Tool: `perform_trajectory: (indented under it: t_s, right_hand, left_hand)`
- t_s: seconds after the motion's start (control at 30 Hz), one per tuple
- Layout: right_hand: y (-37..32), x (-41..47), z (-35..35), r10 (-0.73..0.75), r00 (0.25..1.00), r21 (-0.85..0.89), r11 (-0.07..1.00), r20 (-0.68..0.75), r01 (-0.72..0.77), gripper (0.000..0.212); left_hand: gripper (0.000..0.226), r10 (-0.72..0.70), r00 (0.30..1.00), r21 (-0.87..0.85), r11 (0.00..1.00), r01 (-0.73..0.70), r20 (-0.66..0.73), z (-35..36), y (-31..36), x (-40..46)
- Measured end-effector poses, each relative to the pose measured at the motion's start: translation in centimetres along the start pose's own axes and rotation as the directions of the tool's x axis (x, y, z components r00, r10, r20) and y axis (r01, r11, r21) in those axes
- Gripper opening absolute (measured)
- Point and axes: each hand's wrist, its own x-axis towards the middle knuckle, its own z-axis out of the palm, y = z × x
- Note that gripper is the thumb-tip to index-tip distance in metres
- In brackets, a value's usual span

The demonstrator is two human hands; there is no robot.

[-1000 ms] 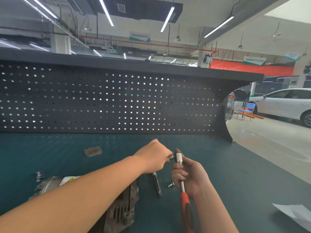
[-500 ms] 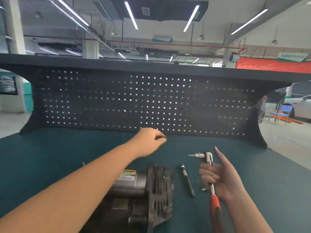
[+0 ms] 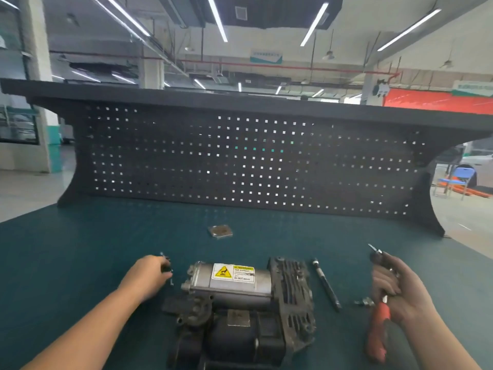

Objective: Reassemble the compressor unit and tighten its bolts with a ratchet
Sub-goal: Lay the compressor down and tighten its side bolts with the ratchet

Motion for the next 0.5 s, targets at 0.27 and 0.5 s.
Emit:
perform_trajectory:
  t_s: [0.27, 0.5]
  right_hand:
    - [1.0, -1.8, 3.8, 0.078, 0.98, -0.137, 0.989, 0.183, -0.053, 0.017]
    - [4.6, -2.6, 6.1, 0.306, 0.872, -0.407, 0.903, 0.383, -0.138, 0.026]
  left_hand:
    - [0.008, -0.017, 0.965, -0.444, 0.89, -0.104, -0.26, -1.8, 1.8, -2.0]
    - [0.035, 0.357, 0.885, -0.759, 0.474, -0.447, -0.298, -6.3, 6.0, -15.9]
